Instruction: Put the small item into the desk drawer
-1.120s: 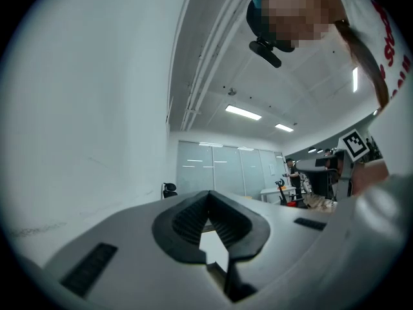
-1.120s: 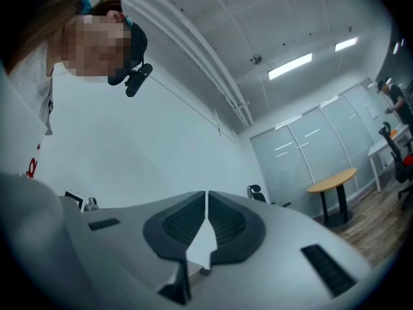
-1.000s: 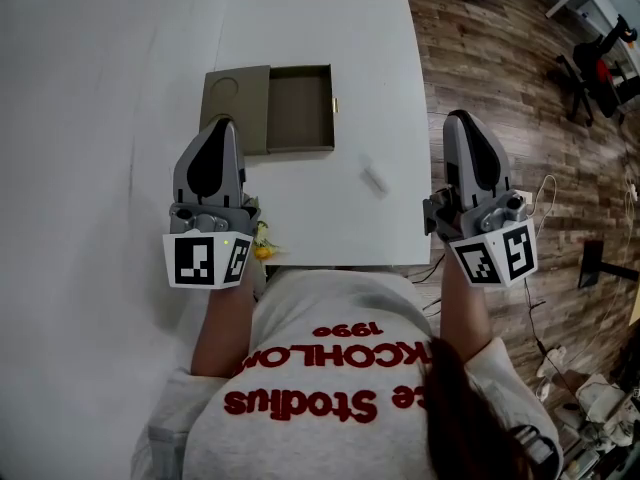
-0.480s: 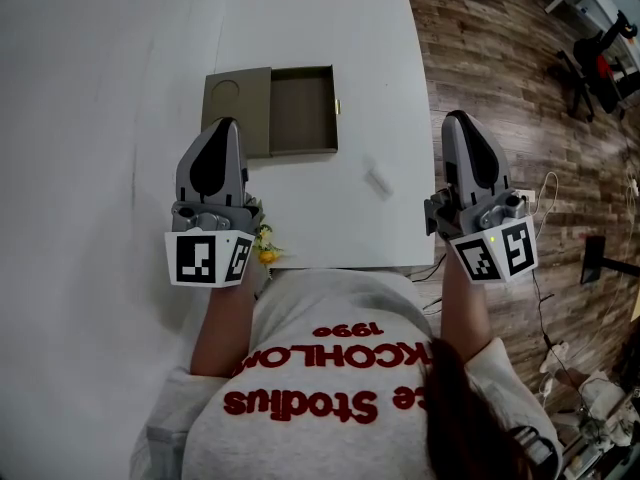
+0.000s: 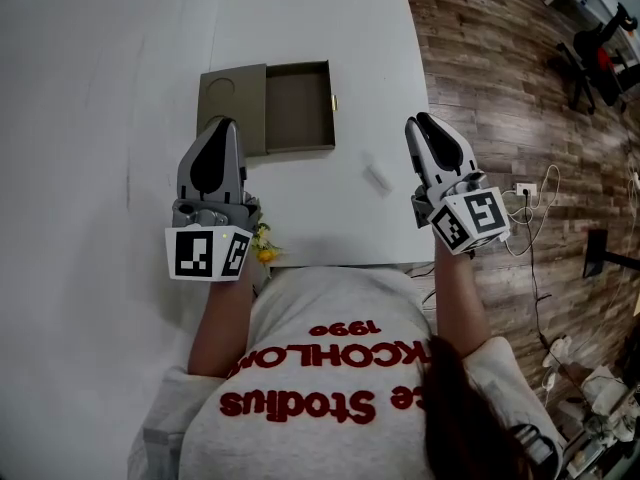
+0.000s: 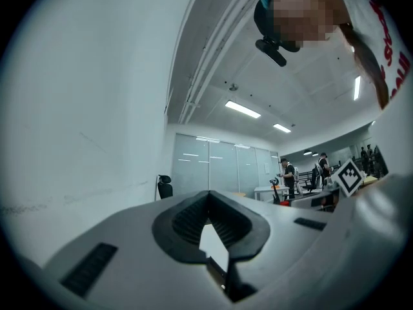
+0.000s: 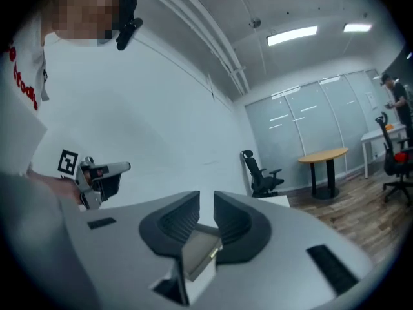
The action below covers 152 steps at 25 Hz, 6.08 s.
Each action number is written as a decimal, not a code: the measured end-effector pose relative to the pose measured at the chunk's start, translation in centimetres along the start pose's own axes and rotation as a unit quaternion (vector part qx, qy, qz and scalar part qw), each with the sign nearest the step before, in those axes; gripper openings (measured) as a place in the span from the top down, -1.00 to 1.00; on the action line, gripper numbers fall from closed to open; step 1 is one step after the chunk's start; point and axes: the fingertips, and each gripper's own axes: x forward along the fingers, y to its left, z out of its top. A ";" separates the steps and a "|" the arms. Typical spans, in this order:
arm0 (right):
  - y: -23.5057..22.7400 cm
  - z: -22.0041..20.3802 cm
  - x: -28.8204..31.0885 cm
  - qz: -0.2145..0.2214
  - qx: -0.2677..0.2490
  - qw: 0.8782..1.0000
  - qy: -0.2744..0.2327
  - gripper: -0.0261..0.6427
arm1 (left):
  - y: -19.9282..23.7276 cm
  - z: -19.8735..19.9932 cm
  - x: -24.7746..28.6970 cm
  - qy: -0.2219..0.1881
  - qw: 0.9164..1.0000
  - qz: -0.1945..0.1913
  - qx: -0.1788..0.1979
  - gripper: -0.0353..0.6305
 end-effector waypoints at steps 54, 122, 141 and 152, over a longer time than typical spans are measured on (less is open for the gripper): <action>2.7 -1.5 4.8 0.050 -0.046 0.997 0.036 0.51 | 0.7 -1.9 0.5 0.021 0.999 -0.001 0.026 0.87; 4.9 -19.4 16.8 0.059 -0.043 0.984 0.165 0.69 | 4.7 -2.6 -2.8 0.024 0.998 0.048 -0.013 0.87; 8.4 -3.4 12.0 0.075 -0.058 0.995 -0.016 0.87 | 4.4 -2.6 -2.4 0.015 0.999 0.029 -0.022 0.87; 7.5 4.2 5.8 0.025 -0.059 0.994 -0.094 0.87 | 4.3 -1.8 -1.9 0.002 1.000 0.013 -0.017 0.87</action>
